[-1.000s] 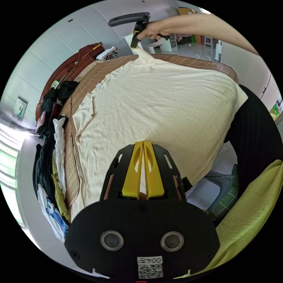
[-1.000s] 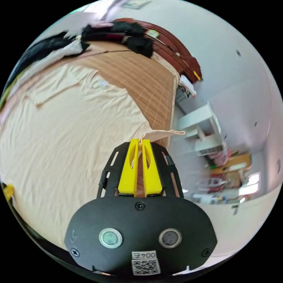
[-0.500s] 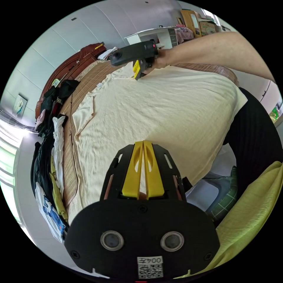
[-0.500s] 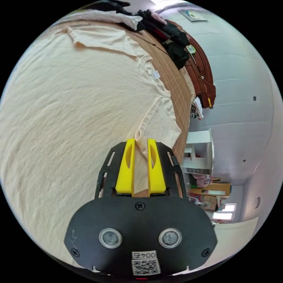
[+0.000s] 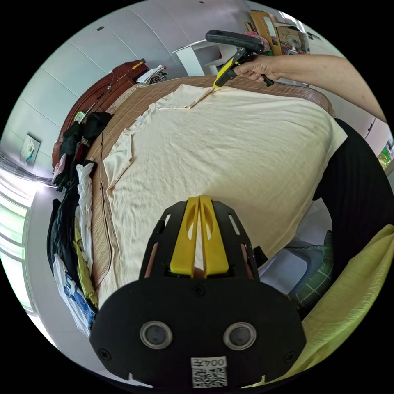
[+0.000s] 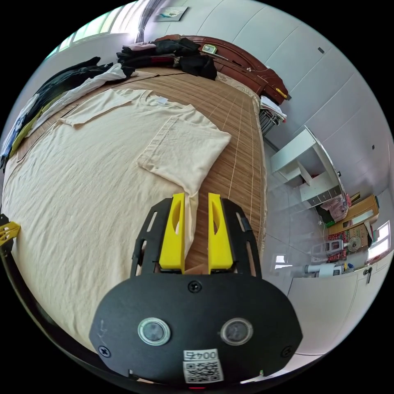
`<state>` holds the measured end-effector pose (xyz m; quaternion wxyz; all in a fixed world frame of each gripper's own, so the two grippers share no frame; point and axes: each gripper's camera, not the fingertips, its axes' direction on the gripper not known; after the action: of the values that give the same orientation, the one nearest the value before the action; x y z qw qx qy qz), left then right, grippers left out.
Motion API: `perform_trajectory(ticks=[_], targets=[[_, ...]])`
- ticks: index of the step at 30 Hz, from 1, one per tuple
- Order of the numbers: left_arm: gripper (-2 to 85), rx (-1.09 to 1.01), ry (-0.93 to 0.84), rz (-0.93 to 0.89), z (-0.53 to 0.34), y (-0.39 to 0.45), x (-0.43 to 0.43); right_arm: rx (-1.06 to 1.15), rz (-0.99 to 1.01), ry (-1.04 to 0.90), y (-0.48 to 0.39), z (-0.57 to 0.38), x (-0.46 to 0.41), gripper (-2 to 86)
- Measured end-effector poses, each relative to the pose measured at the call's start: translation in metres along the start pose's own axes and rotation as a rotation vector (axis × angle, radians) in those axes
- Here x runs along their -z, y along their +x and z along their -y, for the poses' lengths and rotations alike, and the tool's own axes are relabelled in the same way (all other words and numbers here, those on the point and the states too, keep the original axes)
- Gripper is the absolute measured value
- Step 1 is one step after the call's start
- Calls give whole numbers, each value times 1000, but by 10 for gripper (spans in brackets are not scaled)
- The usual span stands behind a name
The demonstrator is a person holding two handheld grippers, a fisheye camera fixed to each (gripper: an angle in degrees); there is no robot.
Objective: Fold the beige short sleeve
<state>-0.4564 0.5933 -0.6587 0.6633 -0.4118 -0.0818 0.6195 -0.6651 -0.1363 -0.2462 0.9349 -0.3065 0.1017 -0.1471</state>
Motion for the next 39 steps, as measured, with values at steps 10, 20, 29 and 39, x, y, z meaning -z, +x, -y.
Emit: perform_trajectory(ticks=[10, 20, 29, 39], targets=[[3, -14, -12, 19, 4, 7, 1, 0, 13, -67, 51, -29, -47, 42], [3, -13, -4, 15, 3, 9, 3, -146, 88, 89, 129, -71, -23, 45], [3, -13, 3, -5, 2, 5, 5, -224, 265, 72, 173, -41, -67, 32], [3, -22, 18, -37, -2, -3, 9, -98, 274, 41, 191, -43, -91, 93]])
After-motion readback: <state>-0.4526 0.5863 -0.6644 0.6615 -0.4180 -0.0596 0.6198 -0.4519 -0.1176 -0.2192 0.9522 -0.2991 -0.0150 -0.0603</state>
